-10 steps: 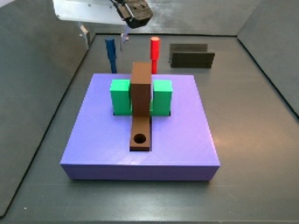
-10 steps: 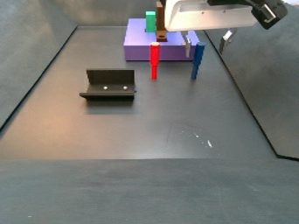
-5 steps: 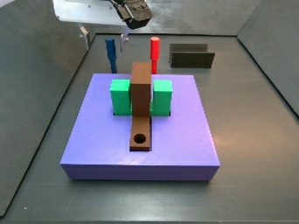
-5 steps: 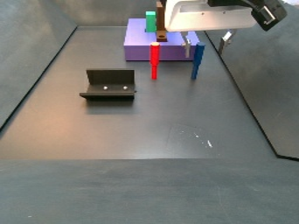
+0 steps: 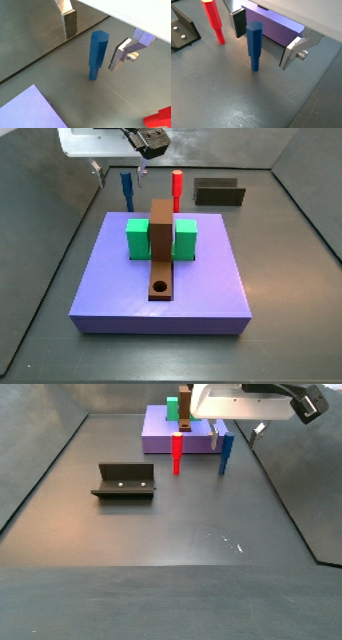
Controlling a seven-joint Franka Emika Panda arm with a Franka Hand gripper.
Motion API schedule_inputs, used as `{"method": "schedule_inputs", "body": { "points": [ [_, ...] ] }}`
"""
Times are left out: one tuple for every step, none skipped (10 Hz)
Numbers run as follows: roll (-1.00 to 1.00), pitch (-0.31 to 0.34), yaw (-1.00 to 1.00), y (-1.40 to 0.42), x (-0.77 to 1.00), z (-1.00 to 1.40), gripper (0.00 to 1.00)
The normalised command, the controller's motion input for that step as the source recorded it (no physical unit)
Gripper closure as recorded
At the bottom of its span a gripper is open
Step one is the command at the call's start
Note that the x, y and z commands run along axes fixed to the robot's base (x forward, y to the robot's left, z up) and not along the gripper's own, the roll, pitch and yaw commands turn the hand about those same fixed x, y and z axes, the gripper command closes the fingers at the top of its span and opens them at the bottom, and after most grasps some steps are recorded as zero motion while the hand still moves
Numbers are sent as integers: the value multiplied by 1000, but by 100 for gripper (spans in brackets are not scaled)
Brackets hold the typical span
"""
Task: Pick up the blue object. Move up. Move to above the board. Insert the blue object.
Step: Pick up the blue object.
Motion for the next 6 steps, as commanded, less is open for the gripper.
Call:
{"method": "schedule_inputs", "body": {
  "points": [
    [137, 1, -37, 0, 106, 0, 0],
    [129, 19, -89, 0, 86, -43, 0],
    [111, 4, -97, 0, 20, -60, 0],
    [80, 0, -94, 0, 0, -57, 0],
    [59, 0, -69, 0, 0, -34, 0],
    [36, 0, -86, 0, 0, -17, 0]
  ]
}}
